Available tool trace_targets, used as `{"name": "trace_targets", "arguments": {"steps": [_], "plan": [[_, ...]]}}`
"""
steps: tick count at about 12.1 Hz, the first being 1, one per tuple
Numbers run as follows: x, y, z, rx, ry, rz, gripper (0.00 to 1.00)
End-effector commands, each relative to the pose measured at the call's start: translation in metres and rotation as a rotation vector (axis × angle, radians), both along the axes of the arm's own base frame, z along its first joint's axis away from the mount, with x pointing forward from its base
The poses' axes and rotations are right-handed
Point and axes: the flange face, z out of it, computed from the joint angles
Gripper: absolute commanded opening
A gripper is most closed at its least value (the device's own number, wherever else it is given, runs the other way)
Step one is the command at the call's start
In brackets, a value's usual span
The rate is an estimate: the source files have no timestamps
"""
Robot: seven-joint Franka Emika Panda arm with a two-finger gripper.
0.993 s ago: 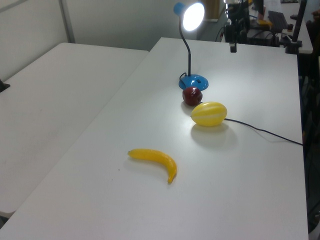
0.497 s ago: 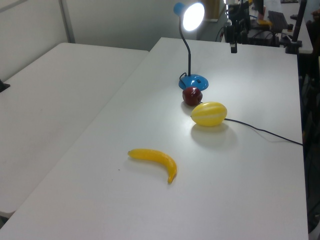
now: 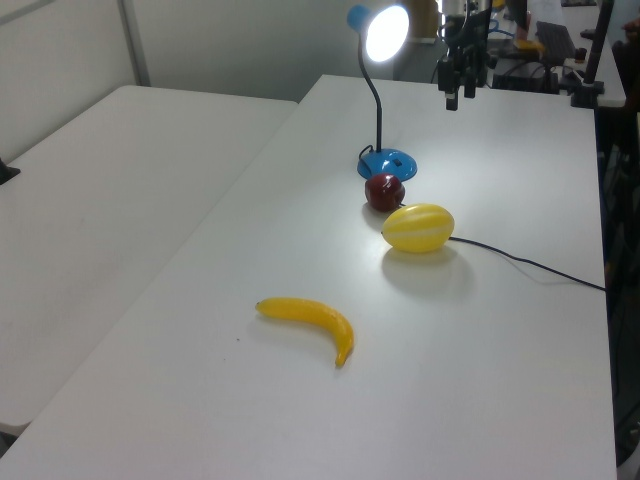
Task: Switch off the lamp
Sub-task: 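Move the gripper down toward the switch on the blue lamp base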
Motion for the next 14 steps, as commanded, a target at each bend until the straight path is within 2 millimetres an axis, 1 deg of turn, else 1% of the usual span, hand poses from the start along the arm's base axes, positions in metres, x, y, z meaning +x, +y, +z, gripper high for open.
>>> {"name": "trace_targets", "arguments": {"steps": [1,3,5,7,10,12,14], "plan": [[0.014,-0.016,-0.012,-0.005,-0.060,-0.026,0.00],[0.026,-0.022,-0.027,-0.015,-0.093,-0.066,0.00],[0.042,-0.031,-0.054,-0.033,-0.125,-0.108,0.00],[0.053,-0.037,-0.086,-0.041,-0.133,-0.125,0.00],[0.062,-0.038,-0.114,-0.045,-0.138,-0.157,0.00],[0.071,-0.030,-0.137,-0.054,-0.196,-0.219,0.00],[0.072,-0.030,-0.142,-0.066,-0.203,-0.214,0.00]]}}
